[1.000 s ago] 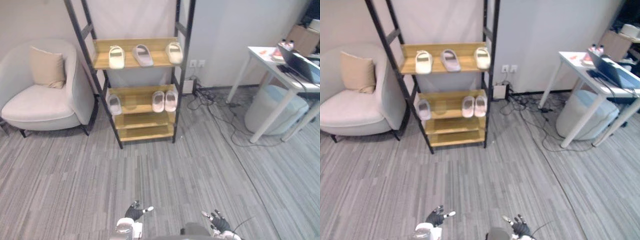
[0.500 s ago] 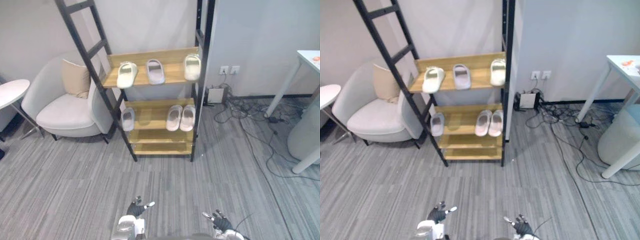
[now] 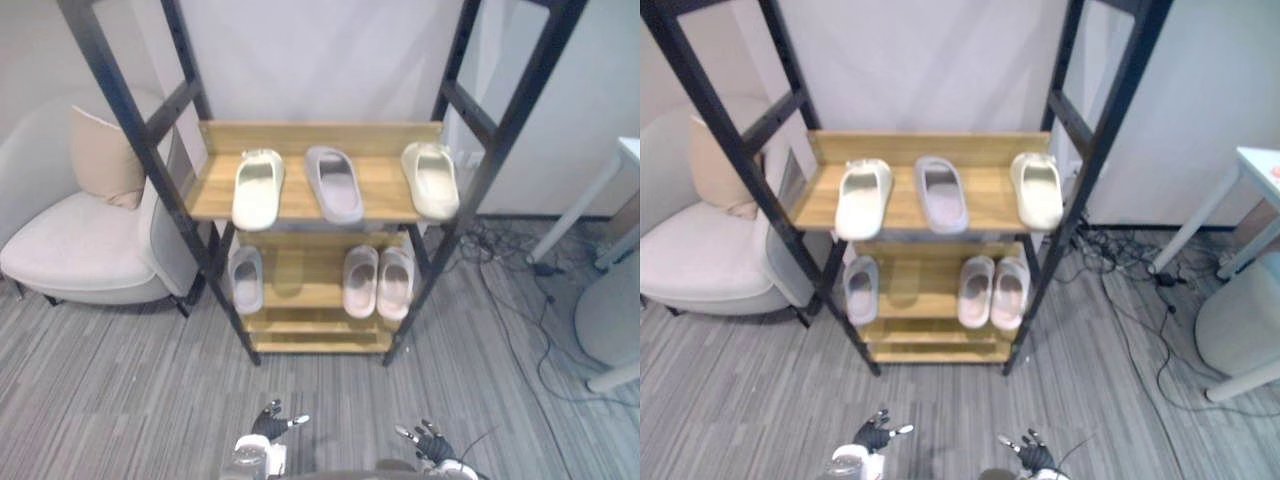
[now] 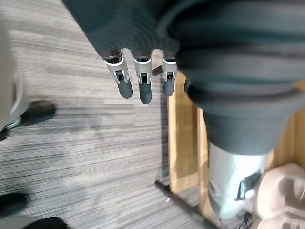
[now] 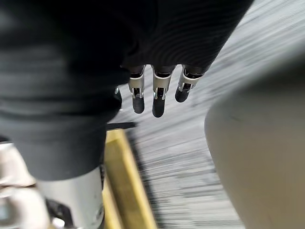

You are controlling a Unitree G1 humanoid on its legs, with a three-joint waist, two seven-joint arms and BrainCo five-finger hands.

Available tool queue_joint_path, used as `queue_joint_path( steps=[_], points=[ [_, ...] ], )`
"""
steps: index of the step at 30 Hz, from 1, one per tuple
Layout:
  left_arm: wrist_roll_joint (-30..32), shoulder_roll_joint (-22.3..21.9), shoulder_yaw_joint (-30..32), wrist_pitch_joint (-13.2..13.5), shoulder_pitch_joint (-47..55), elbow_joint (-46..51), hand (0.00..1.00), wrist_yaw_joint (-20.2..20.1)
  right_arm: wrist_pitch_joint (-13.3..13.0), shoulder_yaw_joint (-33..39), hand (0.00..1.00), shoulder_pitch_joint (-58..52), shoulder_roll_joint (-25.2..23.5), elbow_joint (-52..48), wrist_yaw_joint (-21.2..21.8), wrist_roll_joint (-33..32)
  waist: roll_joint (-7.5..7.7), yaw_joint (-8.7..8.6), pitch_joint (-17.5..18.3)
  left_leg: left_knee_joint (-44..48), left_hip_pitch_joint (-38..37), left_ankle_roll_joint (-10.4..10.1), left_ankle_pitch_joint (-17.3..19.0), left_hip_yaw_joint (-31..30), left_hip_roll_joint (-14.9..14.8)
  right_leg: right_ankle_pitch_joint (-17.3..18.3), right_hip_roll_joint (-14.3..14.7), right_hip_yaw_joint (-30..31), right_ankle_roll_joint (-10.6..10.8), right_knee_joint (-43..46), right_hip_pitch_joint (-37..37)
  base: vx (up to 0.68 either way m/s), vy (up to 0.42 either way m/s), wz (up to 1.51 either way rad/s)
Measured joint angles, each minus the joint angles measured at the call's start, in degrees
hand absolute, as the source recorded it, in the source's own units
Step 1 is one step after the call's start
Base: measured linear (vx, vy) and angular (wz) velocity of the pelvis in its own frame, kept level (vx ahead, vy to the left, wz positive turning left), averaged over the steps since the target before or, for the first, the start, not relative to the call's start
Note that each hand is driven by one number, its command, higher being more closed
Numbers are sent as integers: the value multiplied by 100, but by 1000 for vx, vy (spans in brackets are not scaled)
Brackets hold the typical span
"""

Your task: Organize the slippers on the shoe rack

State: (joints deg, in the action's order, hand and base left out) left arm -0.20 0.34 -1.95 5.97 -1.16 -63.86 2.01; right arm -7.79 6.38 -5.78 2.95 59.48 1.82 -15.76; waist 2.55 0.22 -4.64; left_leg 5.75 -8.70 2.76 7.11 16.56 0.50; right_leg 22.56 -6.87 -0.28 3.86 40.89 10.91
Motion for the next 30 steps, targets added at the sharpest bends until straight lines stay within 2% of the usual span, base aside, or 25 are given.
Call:
queue_joint_path(
  steps=[1, 2, 3, 4, 5, 6, 7, 8, 10, 12, 14, 16, 17, 18, 19, 22, 25, 26, 27, 30],
  points=[
    [-1, 6, 1, 0, 0, -2, 0, -1, -8, 23, 0, 19, -5, 10, -1, -2, -10, -6, -8, -13, -32, -9, 5, -14, -39, -129, 102, -32, -49, -615, 145, 321, -94, 39],
    [-2, 24, -23, 7, 28, -32, 0, -2, -17, 34, 0, 29, -6, 46, -4, -3, 4, -19, -4, -29, -75, -57, 31, -81, -36, -599, 201, -7, -80, -1376, 148, 395, -137, 49],
    [0, 62, -100, 17, 6, -142, 0, -7, -27, 52, 0, 20, 3, 126, 7, -22, 112, -43, -22, -31, -167, -210, 125, -278, 60, -1346, 231, 120, -315, -1768, 129, 330, -126, 51],
    [0, -14, -114, 9, -18, -220, 0, -7, -65, 195, 0, 85, 80, 245, 2, -7, -93, -72, -7, -56, -282, -316, 191, -456, -62, -1313, 282, -31, -360, -1661, 61, 344, -125, 40],
    [5, -136, -64, 12, -24, -205, 0, -21, -61, 242, 0, 85, 179, 288, -1, -5, -236, -36, 16, -15, -296, -329, 184, -465, -139, -1284, 320, -72, -394, -1730, -37, 318, -120, 19],
    [6, -210, 85, 22, -24, -192, 0, -39, -61, 245, 0, 84, 229, 303, -2, -17, -270, -19, -16, 219, -224, -376, 169, -434, -180, -1203, 303, -102, -415, -1791, -130, 299, -129, 10],
    [7, -245, 160, 26, -32, -193, 0, -96, -63, 244, 0, 93, 227, 294, -3, -19, -275, -24, -34, 701, -34, -518, 176, -409, -213, -1125, 253, -115, -434, -1828, -220, 267, -184, 13],
    [11, -273, 281, 28, -44, -132, 0, -122, -60, 234, 0, 86, 220, 255, -2, -20, -239, -25, -96, 1680, 336, -759, 121, -328, -335, -1092, 197, -130, -472, -1897, -401, 185, -147, 9],
    [10, -309, 356, 62, -32, -59, 0, -119, -57, 225, 0, 65, 209, 238, -5, -20, -232, -1, -111, 2680, 723, -980, 94, -177, -552, -1060, 176, -115, -527, -2031, -637, 148, -82, -6],
    [11, -319, 412, 92, -12, 11, 0, -130, -55, 223, 0, 48, 180, 231, -13, -25, -209, -8, -129, 3123, 893, -852, 295, 130, -879, -990, 186, -96, -584, -2156, -907, 97, -29, -17],
    [10, -321, 435, 106, 1, 46, 0, -129, -55, 226, 0, 30, 168, 224, -12, -34, -194, -5, -128, 2625, 975, -689, 394, 172, -966, -905, 185, 20, -525, -2173, -963, 29, 28, -28],
    [11, -321, 433, 103, 3, 38, 0, -126, -59, 233, 0, 30, 174, 218, -10, -55, -207, -13, -123, 1376, 940, -673, 340, -2, -767, -817, 193, 229, -414, -2068, -843, 68, 192, -48],
    [15, -321, 398, 96, 4, 7, 0, -123, -63, 243, 0, 32, 205, 215, -12, -53, -287, -16, -77, 472, 916, -689, 108, -381, -633, -750, 275, 387, -291, -1940, -678, 73, 217, -44],
    [15, -321, 369, 94, 6, 7, 0, -121, -62, 243, 0, 35, 220, 217, -12, -53, -313, -11, -61, 349, 921, -722, 40, -457, -626, -745, 306, 420, -274, -1906, -666, 121, 253, -48],
    [17, -310, 299, 96, -12, 1, 0, -120, -45, 246, 0, 79, 215, 289, -29, -51, -302, 4, -66, 331, 867, -866, -124, -500, -556, -694, 291, 564, -176, -1818, -654, 94, 140, -26],
    [16, -191, 195, 88, -11, -117, 0, -118, -42, 245, 0, 25, 130, 321, -25, -34, -146, 1, 52, 241, 755, -729, -46, -192, -342, -711, 102, 783, -41, -1996, -703, 128, 207, -35],
    [21, -85, -37, 86, -1, -216, 0, -122, -46, 272, 0, 31, 101, 425, -16, -38, -111, -25, 115, -37, 565, -659, -92, -155, -164, -782, -21, 858, 84, -2302, -820, 118, 168, -15],
    [19, -63, -170, 90, -4, -270, 0, -122, -45, 394, 0, 27, 107, 468, -9, -39, -173, -27, 150, -148, 525, -629, -111, -200, -99, -815, -74, 827, 132, -2478, -906, 94, 86, 15],
    [19, -59, -206, 90, -15, -307, 0, -123, -43, 480, 0, 31, 106, 519, -3, -42, -142, -28, 204, -177, 530, -619, -117, -257, -61, -830, -109, 785, 152, -2563, -944, 111, 76, 22],
    [18, 67, -388, 88, -42, -383, 0, -121, -52, 662, 0, 71, 114, 662, 7, -49, -206, -34, 227, -177, 542, -614, -120, -469, -7, -850, -135, 675, 153, -2752, -1069, 84, 19, 17]
  ],
)
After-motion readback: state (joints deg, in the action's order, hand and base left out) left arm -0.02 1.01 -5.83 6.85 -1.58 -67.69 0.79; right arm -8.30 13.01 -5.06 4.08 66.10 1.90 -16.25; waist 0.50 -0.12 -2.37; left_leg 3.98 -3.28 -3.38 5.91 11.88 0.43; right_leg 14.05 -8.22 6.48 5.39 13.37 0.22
